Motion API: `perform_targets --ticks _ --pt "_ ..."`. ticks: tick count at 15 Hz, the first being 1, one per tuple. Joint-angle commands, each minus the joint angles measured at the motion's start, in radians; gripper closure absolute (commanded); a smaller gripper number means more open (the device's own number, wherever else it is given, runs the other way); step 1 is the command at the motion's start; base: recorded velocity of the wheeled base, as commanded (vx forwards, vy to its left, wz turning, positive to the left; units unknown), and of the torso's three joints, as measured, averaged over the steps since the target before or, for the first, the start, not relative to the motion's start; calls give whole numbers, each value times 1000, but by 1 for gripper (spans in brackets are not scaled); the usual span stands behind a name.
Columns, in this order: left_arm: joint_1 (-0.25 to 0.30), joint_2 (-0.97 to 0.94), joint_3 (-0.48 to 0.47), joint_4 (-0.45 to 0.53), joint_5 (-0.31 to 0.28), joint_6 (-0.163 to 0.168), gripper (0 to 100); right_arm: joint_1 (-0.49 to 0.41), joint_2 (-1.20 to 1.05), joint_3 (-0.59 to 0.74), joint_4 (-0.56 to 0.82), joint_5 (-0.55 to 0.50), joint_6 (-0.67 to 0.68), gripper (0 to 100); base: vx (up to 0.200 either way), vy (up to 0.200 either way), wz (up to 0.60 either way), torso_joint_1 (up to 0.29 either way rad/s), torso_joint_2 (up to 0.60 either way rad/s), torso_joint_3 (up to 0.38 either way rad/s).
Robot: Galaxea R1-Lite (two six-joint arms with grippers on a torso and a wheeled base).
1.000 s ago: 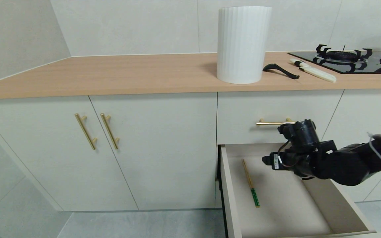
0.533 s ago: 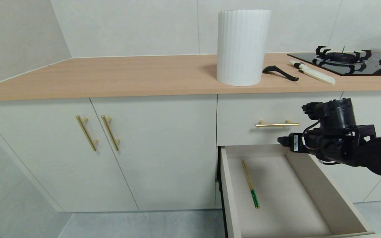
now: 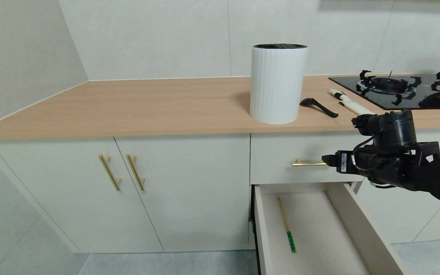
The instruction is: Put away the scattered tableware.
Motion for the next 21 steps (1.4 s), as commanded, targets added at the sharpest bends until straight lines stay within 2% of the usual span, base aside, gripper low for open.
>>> perform_targets --ticks 1,10,16,18,19,21 --pt "0 0 0 0 0 0 0 0 4 0 0 0 0 0 0 0 0 173 -471 -290" --pt "0 0 0 0 0 0 0 -23 24 -5 -11 9 -1 0 0 0 0 194 -482 -284" --pt "0 0 0 0 0 0 0 -35 35 -9 -43 14 -35 0 0 0 0 52 -111 -63" --pt "0 0 0 0 0 0 0 -39 40 -23 -64 41 -73 0 0 0 0 0 0 0" --pt "0 0 0 0 0 0 0 -57 44 -65 -61 116 -109 0 0 0 0 0 0 0" --pt "0 0 0 0 0 0 0 -92 69 -150 -35 204 -118 0 0 0 0 0 0 0"
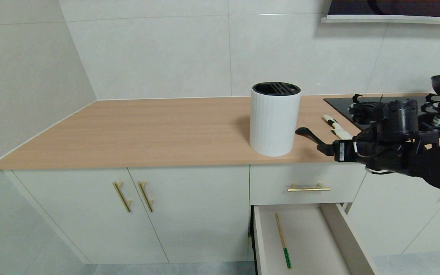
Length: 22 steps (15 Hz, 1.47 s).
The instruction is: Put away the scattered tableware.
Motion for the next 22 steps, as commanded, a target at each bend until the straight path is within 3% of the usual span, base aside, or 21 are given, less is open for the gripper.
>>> perform_targets --ticks 1,4,11,22 --pt "0 0 0 0 0 0 0 -45 51 -114 54 69 -24 0 0 0 0 0 0 0" --pt "0 0 0 0 0 0 0 -86 157 -286 100 167 -79 0 0 0 0 0 0 0" --pt "0 0 0 0 0 0 0 -135 326 -423 79 198 -96 0 0 0 0 0 0 0" --pt "0 0 0 0 0 0 0 -129 431 -469 45 214 -96 0 0 0 0 0 0 0"
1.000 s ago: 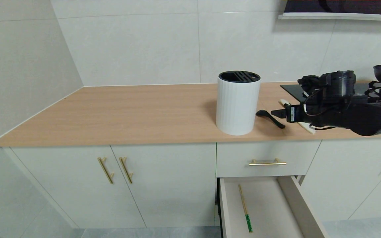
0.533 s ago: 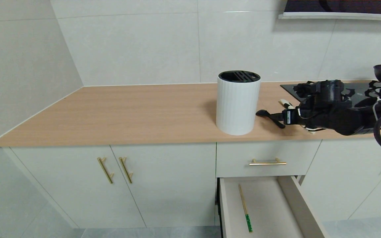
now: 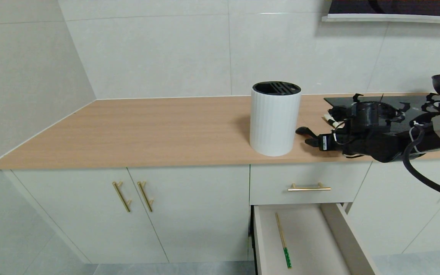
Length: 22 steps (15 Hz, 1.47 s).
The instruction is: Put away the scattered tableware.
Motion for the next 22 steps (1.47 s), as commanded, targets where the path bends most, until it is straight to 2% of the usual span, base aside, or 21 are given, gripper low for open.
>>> perform_targets --ticks 1,11,12,22 --pt "0 0 0 0 0 0 0 1 22 -12 -6 1 3 0 0 0 0 0 0 0" --pt "0 0 0 0 0 0 0 1 53 -40 -7 -2 4 0 0 0 0 0 0 0" --pt "0 0 0 0 0 0 0 1 51 -40 -7 -2 4 100 0 0 0 0 0 0" --pt "0 0 0 0 0 0 0 4 34 -38 -6 -19 21 100 0 0 0 0 0 0"
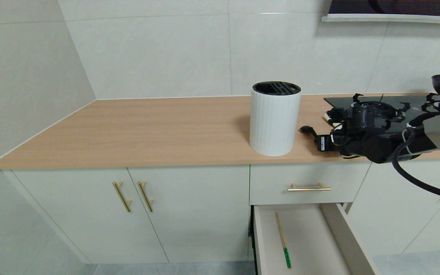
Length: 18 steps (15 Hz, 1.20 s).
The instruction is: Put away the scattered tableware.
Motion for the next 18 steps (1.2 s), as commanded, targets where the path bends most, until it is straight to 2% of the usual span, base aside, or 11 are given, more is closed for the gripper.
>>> perform_targets --ticks 1,4,6,8,10,13,16,18 --pt "0 0 0 0 0 0 0 8 -42 7 7 -27 16 100 0 0 0 0 0 0" --pt "0 0 0 0 0 0 0 48 -154 38 100 -139 82 100 0 0 0 0 0 0" --pt "0 0 0 0 0 0 0 77 -235 71 179 -177 142 100 0 0 0 0 0 0" --pt "0 0 0 0 0 0 0 103 -315 134 237 -215 165 100 0 0 0 0 0 0" --pt "0 0 0 0 0 0 0 143 -449 282 241 -260 179 100 0 0 0 0 0 0" --pt "0 0 0 0 0 0 0 188 -640 495 235 -251 180 100 0 0 0 0 0 0" --pt "0 0 0 0 0 0 0 218 -766 631 235 -246 176 100 0 0 0 0 0 0" --pt "0 0 0 0 0 0 0 220 -785 668 235 -234 171 100 0 0 0 0 0 0"
